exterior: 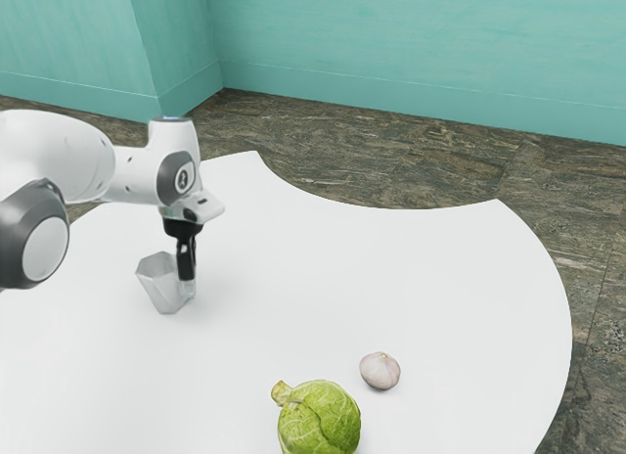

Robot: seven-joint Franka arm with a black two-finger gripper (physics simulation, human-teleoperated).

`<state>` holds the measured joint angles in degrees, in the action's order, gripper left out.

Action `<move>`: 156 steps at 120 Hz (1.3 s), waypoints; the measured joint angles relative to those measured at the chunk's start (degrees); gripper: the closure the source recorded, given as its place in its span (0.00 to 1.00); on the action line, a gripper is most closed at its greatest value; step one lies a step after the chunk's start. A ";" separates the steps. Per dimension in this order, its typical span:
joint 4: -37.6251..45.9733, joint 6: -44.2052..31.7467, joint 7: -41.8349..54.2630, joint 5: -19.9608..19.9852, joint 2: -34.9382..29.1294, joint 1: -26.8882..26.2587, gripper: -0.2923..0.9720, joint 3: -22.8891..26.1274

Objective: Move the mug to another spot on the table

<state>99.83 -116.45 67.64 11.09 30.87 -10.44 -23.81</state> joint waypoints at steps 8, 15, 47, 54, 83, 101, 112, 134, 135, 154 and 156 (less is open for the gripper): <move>-0.03 -0.21 -1.22 -0.34 0.08 0.01 0.51 0.01; -0.04 -0.35 -2.19 -0.55 0.08 -0.01 0.58 0.00; -1.18 -0.31 -5.39 -1.17 0.12 -0.03 0.71 0.09; -1.66 -0.29 -5.95 -1.77 0.12 -0.07 0.74 0.21; -5.78 1.01 -9.05 -10.64 0.95 -0.90 0.79 4.13; -5.13 3.23 -11.61 -12.81 0.73 -5.86 0.80 5.23; -4.81 6.07 -13.62 -12.60 0.65 -8.88 0.81 5.04; -4.70 15.74 -18.92 -11.77 1.19 -11.07 0.82 5.06; -4.70 16.07 -19.15 -11.76 1.27 -11.21 0.82 5.06; -4.77 20.02 -23.05 -11.21 2.59 -13.60 0.82 5.12; -4.77 20.22 -23.41 -11.14 2.68 -13.81 0.82 5.12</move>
<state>95.06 -96.23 44.23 -0.05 33.55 -24.25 -18.69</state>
